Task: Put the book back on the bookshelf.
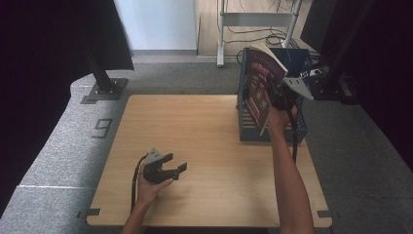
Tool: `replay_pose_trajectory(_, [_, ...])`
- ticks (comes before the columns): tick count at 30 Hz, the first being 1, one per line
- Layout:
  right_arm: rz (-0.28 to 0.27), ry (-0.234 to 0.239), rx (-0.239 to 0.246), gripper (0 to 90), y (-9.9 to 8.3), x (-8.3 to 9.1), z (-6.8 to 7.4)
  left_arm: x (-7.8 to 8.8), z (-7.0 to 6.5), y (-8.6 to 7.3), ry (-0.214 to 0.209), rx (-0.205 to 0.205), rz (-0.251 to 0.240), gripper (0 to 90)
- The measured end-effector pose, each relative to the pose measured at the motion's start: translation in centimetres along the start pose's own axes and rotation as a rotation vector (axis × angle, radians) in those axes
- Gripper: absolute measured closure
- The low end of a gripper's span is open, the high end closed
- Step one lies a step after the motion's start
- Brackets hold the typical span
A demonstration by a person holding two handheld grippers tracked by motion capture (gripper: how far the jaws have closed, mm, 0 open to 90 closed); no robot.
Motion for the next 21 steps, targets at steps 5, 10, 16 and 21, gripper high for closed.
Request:
replay_pose_trajectory(5, [0.005,-0.012,0.002,81.7,-0.2,-0.6,-0.3,0.1,0.0,0.1,0.000,0.003,-0.006,22.2])
replay_pose_trajectory(10, [0.002,-0.035,-0.007,81.7,-0.4,-1.3,-1.1,0.0,0.0,0.2,-0.003,0.002,-0.006,22.3])
replay_pose_trajectory(16, [0.008,-0.048,-0.011,81.7,-0.7,-1.9,-1.4,0.1,0.0,0.2,-0.004,0.002,-0.010,22.3])
replay_pose_trajectory(21, [0.002,-0.050,0.002,81.7,-0.6,-2.0,-1.5,0.1,-0.1,0.4,-0.004,-0.004,-0.013,22.3])
Point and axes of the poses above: each handheld gripper's, and its own axes: x roughly backward along the jaws, y roughly out of its top, z roughly to its left, the point moved 10 cm from there along -x, roughly forward along the jaws, and after that the axes turned 5 degrees about -x, right-handed, at the moved point
